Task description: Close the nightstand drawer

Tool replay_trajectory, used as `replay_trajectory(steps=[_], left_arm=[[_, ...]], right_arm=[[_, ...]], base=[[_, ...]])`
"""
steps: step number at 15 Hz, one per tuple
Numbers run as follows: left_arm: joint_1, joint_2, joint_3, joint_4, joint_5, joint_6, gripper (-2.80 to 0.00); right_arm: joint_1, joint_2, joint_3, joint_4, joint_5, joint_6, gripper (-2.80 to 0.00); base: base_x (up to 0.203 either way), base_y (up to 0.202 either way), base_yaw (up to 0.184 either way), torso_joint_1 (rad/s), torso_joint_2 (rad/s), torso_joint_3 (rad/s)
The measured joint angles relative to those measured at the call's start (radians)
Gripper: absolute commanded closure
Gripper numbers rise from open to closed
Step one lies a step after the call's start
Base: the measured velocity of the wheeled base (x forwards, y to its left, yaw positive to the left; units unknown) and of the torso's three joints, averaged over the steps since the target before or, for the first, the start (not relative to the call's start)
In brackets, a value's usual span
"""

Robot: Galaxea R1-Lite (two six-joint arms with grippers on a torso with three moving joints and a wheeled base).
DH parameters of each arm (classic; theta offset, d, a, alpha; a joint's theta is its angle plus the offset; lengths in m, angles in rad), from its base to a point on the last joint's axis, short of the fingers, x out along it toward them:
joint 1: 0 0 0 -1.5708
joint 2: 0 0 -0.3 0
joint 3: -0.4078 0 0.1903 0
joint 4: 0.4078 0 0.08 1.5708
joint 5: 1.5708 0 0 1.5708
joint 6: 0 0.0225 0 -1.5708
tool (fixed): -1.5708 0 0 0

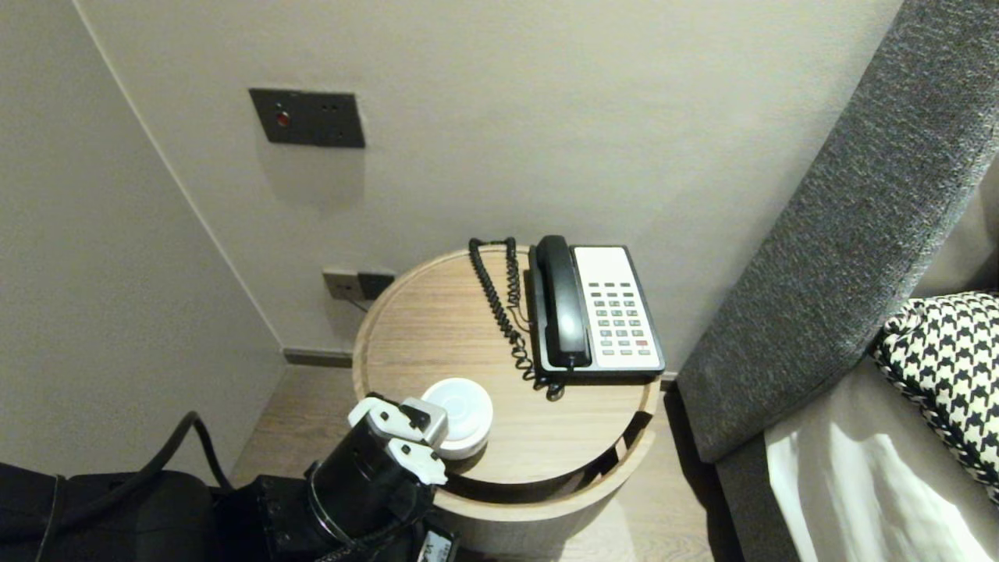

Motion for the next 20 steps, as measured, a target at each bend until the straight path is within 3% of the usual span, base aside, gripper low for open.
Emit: replay_trajectory(steps=[13,20], left_arm=[[0.046,0.007,-0.022,-0.019,-0.003,0.009,0.0],[0.035,-0.072,0.168,0.001,-0.009,-0.014,0.0]], right_arm=[[0.0,0.0,0.0,0.0,0.0,0.0,0.0],[-0.001,0.0,0.0,0.0,0.0,0.0,0.0]], base=[[0.0,0.0,0.0,0.0,0.0,0.0],[0.0,0.0,0.0,0.0,0.0,0.0]])
